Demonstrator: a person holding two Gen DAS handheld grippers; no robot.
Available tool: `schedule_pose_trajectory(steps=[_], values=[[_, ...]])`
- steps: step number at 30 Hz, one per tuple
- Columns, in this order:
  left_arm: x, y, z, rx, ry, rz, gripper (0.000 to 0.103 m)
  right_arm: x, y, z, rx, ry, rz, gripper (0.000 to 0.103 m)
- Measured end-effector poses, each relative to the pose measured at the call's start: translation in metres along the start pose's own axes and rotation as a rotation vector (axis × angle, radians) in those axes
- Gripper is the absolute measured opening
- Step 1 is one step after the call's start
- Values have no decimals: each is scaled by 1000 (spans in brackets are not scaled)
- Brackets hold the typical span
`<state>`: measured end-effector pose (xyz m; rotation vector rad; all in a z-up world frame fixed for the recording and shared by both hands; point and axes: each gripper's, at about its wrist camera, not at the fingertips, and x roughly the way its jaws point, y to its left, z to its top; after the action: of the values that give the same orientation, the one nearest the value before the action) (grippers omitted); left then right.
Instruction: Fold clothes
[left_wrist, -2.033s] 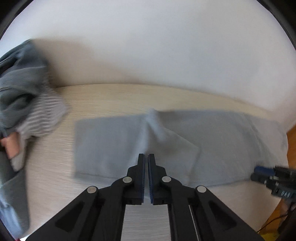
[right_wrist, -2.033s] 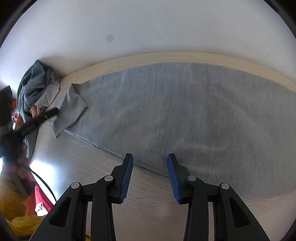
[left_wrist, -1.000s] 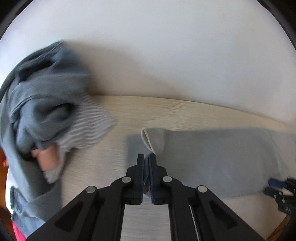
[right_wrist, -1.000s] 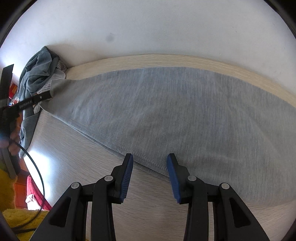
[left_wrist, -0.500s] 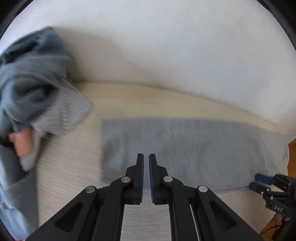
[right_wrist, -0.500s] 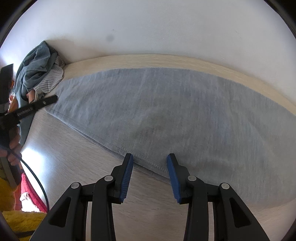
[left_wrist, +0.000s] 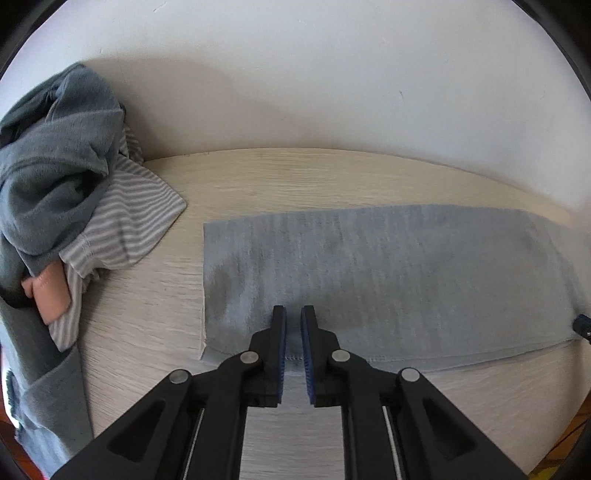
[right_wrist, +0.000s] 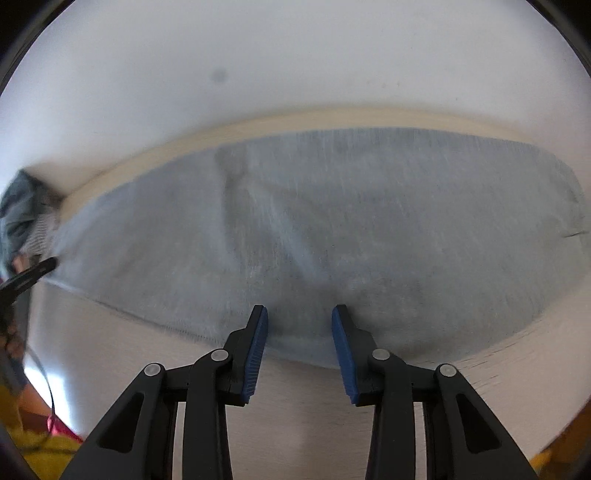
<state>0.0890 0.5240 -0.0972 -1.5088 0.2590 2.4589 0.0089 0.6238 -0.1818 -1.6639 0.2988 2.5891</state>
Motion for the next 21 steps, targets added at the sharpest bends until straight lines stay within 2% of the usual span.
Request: schedule_pose_trajectory(steps=[2,4,6,10,12,16,19,21], values=[[0,-4,2,9,9,28,13,-6,-3,-4,-4,-9,3,37],[-1,-8,3,1,23,25,11,-15,-6,-5,-1,-41,-7,37],[-5,-17,5,-8,25,-31,11,-20,-13,-2,13,-66,-19,37],[-13,-66,8,58,0,-114,11,-11,-44,8,88,-73,-59,37],[-10,-106,14,110,-2,-163,11,-1,-55,10,126,-56,-37,37],[-4,-169,15,195,3,-247,11,4,-42,10,29,-40,-56,38],[2,-212,14,260,11,-267,11,-3,-46,20,-35,-45,-31,38],[6,-228,14,265,21,-253,11,-8,-63,35,-44,-69,-67,38]])
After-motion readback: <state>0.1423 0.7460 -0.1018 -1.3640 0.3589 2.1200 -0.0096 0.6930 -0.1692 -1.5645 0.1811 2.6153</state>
